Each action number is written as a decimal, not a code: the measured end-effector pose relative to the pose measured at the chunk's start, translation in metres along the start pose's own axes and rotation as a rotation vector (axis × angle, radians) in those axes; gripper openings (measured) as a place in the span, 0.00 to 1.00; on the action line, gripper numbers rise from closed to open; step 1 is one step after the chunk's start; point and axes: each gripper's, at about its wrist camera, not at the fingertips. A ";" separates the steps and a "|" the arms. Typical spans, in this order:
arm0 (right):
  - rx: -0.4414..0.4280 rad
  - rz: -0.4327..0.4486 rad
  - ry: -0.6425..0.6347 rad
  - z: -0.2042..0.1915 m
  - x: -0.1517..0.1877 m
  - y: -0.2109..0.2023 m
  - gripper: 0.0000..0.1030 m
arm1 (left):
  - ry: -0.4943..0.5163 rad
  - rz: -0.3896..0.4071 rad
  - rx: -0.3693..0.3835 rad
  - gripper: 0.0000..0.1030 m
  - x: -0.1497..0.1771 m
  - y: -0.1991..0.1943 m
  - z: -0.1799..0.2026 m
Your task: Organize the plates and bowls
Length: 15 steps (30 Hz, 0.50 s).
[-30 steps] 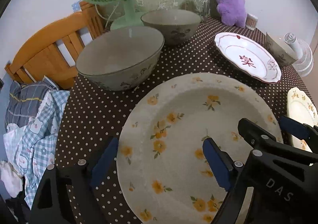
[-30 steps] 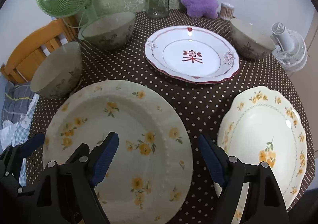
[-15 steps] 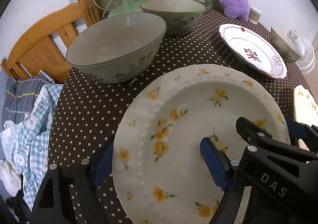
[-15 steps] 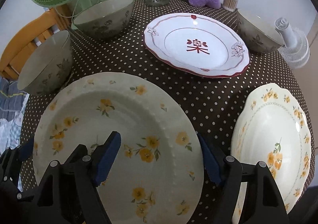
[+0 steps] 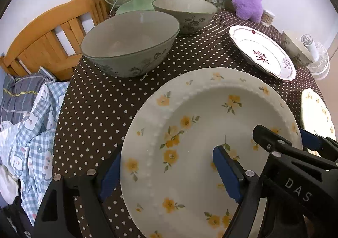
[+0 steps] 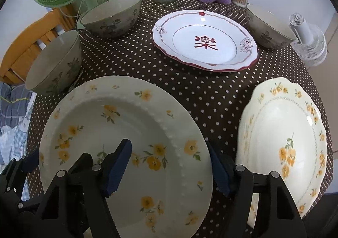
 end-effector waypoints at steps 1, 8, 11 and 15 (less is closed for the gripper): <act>0.001 0.003 0.000 0.001 0.003 -0.003 0.72 | 0.003 0.003 0.003 0.80 0.001 -0.002 0.002; 0.008 0.034 0.012 0.012 0.011 -0.024 0.72 | 0.035 0.031 0.014 0.80 0.003 -0.018 0.013; -0.002 0.048 0.016 0.021 0.013 -0.031 0.72 | 0.041 0.046 0.010 0.80 0.004 -0.026 0.021; -0.011 0.061 0.021 0.033 0.014 -0.039 0.70 | 0.044 0.060 0.009 0.79 0.006 -0.033 0.033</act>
Point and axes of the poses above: each gripper's, at about its wrist camera, not at the fingertips, and y roughly the way its jaws point, z to its right, x to its underside, and after that the axes turned 15 degrees about x, right-handed
